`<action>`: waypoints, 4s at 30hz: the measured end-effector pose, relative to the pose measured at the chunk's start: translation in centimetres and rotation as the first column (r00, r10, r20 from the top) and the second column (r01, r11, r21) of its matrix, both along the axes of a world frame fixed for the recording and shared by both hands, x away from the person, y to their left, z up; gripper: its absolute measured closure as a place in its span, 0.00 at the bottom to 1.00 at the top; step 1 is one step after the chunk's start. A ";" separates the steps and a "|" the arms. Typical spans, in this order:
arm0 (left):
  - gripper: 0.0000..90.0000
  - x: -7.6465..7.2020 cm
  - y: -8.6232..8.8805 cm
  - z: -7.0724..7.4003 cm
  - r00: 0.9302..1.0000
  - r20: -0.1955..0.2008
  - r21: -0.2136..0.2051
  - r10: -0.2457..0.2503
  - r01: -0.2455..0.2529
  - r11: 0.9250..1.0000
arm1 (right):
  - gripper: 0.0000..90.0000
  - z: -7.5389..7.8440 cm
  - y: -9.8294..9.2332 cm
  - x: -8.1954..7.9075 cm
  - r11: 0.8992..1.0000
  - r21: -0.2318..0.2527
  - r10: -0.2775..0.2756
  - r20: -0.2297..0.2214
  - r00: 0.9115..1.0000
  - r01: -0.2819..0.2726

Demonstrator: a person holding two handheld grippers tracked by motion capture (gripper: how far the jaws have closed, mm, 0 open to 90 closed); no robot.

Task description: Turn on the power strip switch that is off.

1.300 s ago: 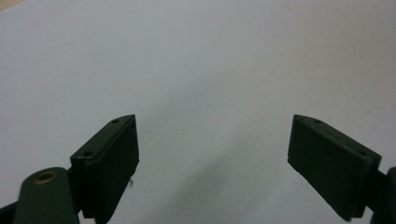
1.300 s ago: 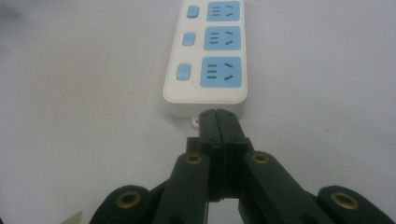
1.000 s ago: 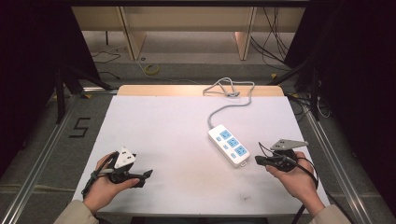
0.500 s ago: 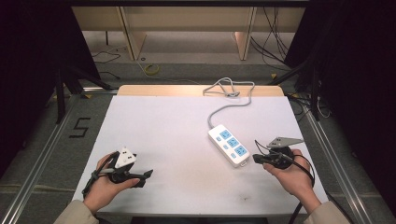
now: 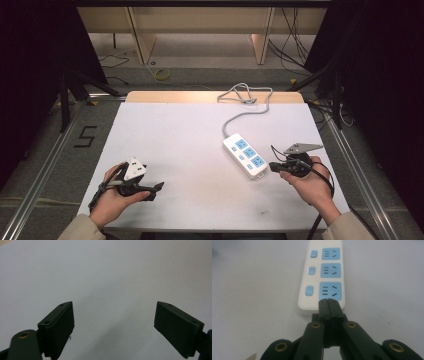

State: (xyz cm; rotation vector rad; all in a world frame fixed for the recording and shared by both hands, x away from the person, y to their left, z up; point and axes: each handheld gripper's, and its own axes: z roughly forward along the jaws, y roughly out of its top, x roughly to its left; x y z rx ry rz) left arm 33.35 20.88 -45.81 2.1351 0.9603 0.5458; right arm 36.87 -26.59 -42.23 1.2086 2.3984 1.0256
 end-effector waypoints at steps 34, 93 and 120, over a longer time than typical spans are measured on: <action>0.18 -0.1 -0.3 0.0 1.000 0.000 -0.002 -0.013 0.013 1.000 | 1.00 0.5 1.6 2.0 0.999 -0.036 0.013 -0.019 1.000 -0.014; 0.18 0.0 -0.6 0.0 1.000 -0.001 0.010 -0.024 0.024 1.000 | 1.00 1.0 4.7 4.7 0.997 -0.065 0.044 -0.047 0.998 -0.047; 0.18 0.0 -0.6 0.0 1.000 0.001 0.005 -0.021 0.021 1.000 | 1.00 1.1 5.5 6.0 0.996 -0.073 0.050 -0.055 0.997 -0.054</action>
